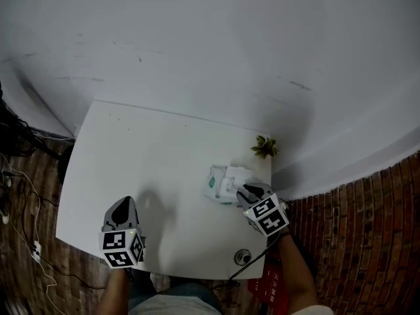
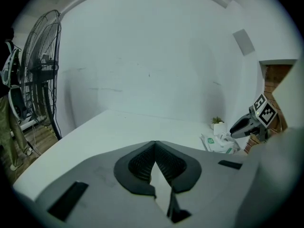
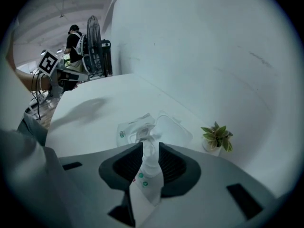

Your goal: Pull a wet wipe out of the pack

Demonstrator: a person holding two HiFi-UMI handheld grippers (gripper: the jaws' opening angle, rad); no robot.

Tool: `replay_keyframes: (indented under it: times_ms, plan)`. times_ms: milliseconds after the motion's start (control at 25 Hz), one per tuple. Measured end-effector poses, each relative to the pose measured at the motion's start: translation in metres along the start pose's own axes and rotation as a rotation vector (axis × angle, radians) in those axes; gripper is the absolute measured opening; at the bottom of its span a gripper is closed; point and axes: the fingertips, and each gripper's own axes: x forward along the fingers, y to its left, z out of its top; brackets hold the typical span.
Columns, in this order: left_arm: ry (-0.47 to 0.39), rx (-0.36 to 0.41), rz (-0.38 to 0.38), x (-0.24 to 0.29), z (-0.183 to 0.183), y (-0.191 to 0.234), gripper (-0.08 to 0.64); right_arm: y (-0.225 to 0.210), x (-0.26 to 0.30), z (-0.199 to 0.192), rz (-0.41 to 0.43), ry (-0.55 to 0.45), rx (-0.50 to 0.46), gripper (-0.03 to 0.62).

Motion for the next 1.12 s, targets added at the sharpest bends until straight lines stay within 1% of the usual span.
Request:
replay_keyframes:
  times_ms: [160,400,560,960,1120]
  plan:
    - [0.001,0.001,0.014,0.0,0.001,0.001,0.001,0.001,0.009,-0.003,0.042,0.027,-0.029,0.106]
    - [0.011,0.0,0.019,-0.001,0.002,0.002,0.001,0.006,0.021,-0.007,0.124,0.057,-0.017,0.106]
    - [0.026,-0.006,0.022,0.002,-0.002,0.002,0.001,0.007,0.027,-0.009,0.161,0.072,-0.007,0.106]
    - [0.057,-0.003,0.012,0.014,-0.006,-0.004,0.002,0.012,0.036,-0.013,0.217,0.092,0.018,0.092]
    - [0.061,-0.001,0.006,0.018,-0.006,-0.006,0.002,0.013,0.038,-0.014,0.236,0.092,0.045,0.087]
